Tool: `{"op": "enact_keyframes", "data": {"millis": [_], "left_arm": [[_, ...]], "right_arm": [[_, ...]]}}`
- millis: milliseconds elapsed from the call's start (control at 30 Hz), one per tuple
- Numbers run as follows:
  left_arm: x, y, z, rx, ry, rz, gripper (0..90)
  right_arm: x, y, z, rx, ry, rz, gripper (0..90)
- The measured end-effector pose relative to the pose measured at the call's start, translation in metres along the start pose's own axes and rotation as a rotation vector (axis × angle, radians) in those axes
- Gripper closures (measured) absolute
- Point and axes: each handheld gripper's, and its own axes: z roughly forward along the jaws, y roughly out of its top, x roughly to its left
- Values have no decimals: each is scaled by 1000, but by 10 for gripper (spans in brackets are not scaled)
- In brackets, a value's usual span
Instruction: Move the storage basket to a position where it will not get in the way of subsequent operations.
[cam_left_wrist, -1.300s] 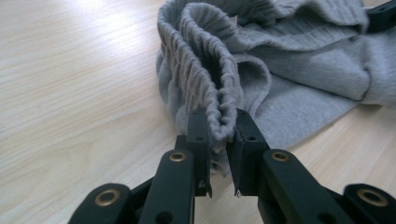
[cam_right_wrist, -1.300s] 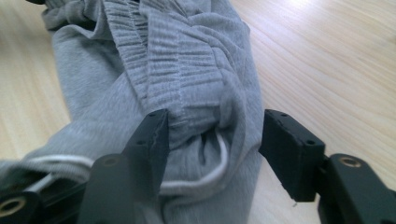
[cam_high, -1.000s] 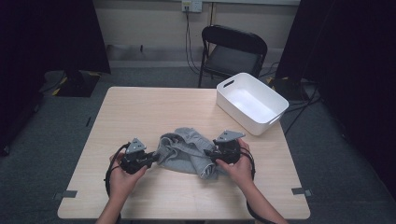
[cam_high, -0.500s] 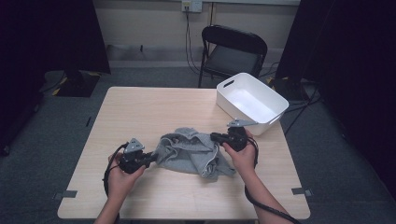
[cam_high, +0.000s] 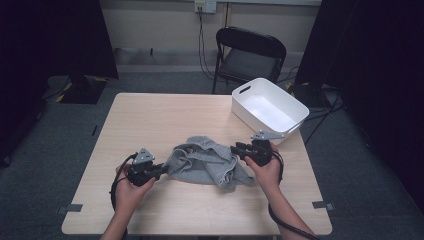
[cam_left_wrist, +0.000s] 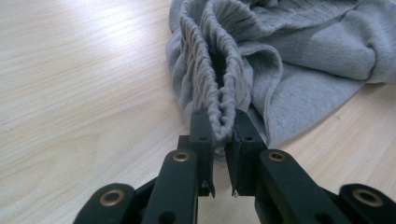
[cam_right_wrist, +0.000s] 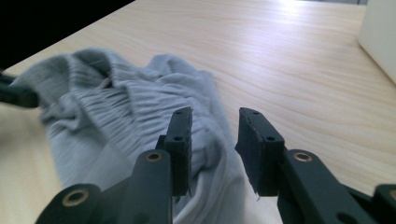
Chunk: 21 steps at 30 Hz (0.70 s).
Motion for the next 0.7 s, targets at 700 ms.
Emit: {"op": "enact_keyframes", "data": {"millis": [700], "left_arm": [[-3, 2, 1, 1, -5, 22, 819]], "right_arm": [[29, -3, 19, 169, -25, -128, 883]]}}
